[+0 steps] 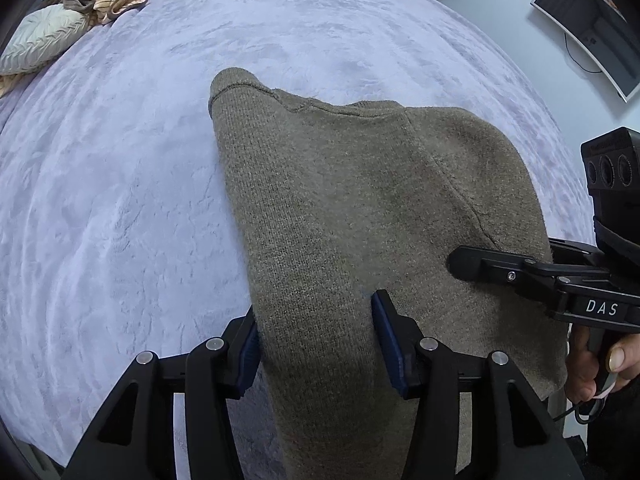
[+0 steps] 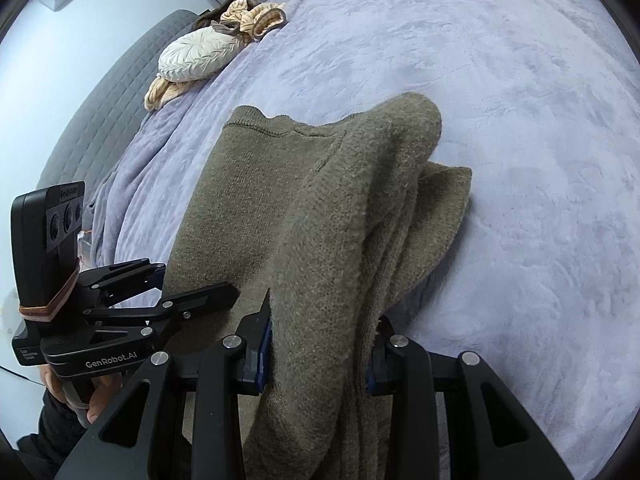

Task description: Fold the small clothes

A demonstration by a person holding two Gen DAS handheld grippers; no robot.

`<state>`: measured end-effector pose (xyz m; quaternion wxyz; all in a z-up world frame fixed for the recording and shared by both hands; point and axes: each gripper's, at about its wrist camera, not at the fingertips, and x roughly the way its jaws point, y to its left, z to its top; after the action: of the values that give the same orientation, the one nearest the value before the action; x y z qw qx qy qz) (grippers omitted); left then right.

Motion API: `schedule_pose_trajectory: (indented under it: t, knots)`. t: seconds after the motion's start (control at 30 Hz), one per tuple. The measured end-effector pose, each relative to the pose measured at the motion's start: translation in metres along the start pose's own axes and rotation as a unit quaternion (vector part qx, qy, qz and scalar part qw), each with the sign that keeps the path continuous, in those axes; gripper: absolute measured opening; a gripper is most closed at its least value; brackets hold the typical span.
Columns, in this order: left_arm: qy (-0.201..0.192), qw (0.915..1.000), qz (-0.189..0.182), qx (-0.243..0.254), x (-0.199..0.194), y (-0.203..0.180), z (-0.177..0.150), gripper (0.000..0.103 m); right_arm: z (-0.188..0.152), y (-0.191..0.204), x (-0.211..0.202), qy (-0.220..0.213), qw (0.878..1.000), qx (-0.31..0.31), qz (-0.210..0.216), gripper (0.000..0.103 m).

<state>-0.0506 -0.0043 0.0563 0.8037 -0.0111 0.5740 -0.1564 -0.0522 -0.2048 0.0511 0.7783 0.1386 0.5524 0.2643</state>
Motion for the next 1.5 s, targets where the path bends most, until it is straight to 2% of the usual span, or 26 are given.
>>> schedule_pose_trajectory:
  t: [0.07, 0.1, 0.13, 0.2, 0.23, 0.3, 0.37, 0.43, 0.57, 0.67, 0.8, 0.9, 1.0, 1.1, 1.23, 1.3, 1.4, 1.5]
  knots:
    - [-0.002, 0.9999, 0.016, -0.003, 0.002, 0.002, -0.002, 0.075, -0.001, -0.006, 0.003, 0.002, 1.0, 0.006, 0.007, 0.037]
    - [-0.005, 0.9994, 0.032, -0.005, 0.003, 0.004, -0.002, 0.087, -0.002, -0.008, 0.004, 0.003, 1.0, 0.007, 0.009, 0.038]
    - [-0.006, 0.999, 0.042, -0.01, 0.002, 0.005, -0.003, 0.09, -0.002, -0.01, 0.006, 0.004, 1.0, 0.008, 0.008, 0.039]
    - [-0.007, 0.999, 0.038, -0.021, -0.003, 0.009, -0.003, 0.09, -0.001, -0.015, 0.009, 0.007, 1.0, 0.018, 0.007, 0.045]
    - [-0.013, 0.9986, 0.048, -0.021, -0.008, 0.009, -0.004, 0.09, -0.001, -0.018, 0.01, 0.009, 1.0, 0.026, 0.006, 0.054]
    - [-0.035, 0.9954, 0.089, -0.006, -0.02, 0.004, -0.003, 0.09, 0.0, -0.024, 0.004, 0.009, 0.999, 0.043, -0.003, 0.061]
    - [-0.057, 0.9887, 0.139, 0.006, -0.027, 0.0, 0.001, 0.09, 0.001, -0.023, -0.009, -0.006, 0.999, 0.051, -0.007, 0.061]
    - [-0.066, 0.9847, 0.161, 0.0, -0.029, 0.0, 0.009, 0.09, 0.005, -0.013, -0.026, -0.03, 0.999, 0.031, -0.025, 0.062]
    - [-0.065, 0.983, 0.17, -0.019, -0.021, 0.007, 0.025, 0.09, 0.014, 0.019, -0.051, -0.077, 0.995, -0.04, -0.044, 0.063]
    - [-0.054, 0.9816, 0.182, -0.016, -0.006, 0.01, 0.031, 0.09, 0.02, 0.036, -0.049, -0.089, 0.992, -0.081, -0.039, 0.064]
    - [-0.036, 0.9852, 0.166, -0.022, 0.014, 0.019, 0.036, 0.091, 0.035, 0.031, -0.017, -0.047, 0.995, -0.079, -0.024, 0.064]
    - [-0.025, 0.9889, 0.143, -0.033, 0.021, 0.026, 0.036, 0.091, 0.043, 0.008, 0.007, -0.02, 0.998, -0.047, -0.023, 0.063]
    - [-0.026, 0.9909, 0.125, -0.042, 0.006, 0.027, 0.032, 0.091, 0.047, -0.008, 0.018, -0.013, 1.0, -0.014, -0.001, 0.063]
    - [-0.038, 0.9941, 0.101, -0.006, -0.021, 0.013, 0.012, 0.091, 0.043, -0.002, 0.008, -0.017, 1.0, -0.015, -0.004, 0.063]
    - [-0.039, 0.9924, 0.101, 0.057, -0.042, -0.008, -0.022, 0.091, 0.013, 0.03, -0.023, -0.02, 0.996, -0.09, 0.015, 0.064]
    - [-0.031, 0.9917, 0.102, 0.072, -0.043, -0.014, -0.039, 0.091, -0.008, 0.046, -0.037, -0.017, 0.991, -0.135, 0.019, 0.064]
    - [-0.026, 0.9927, 0.097, 0.066, -0.039, -0.011, -0.052, 0.091, -0.038, 0.058, -0.049, -0.009, 0.985, -0.169, 0.042, 0.064]
    - [-0.016, 0.9958, 0.079, 0.044, -0.03, -0.001, -0.055, 0.091, -0.061, 0.064, -0.047, 0.002, 0.979, -0.2, 0.042, 0.064]
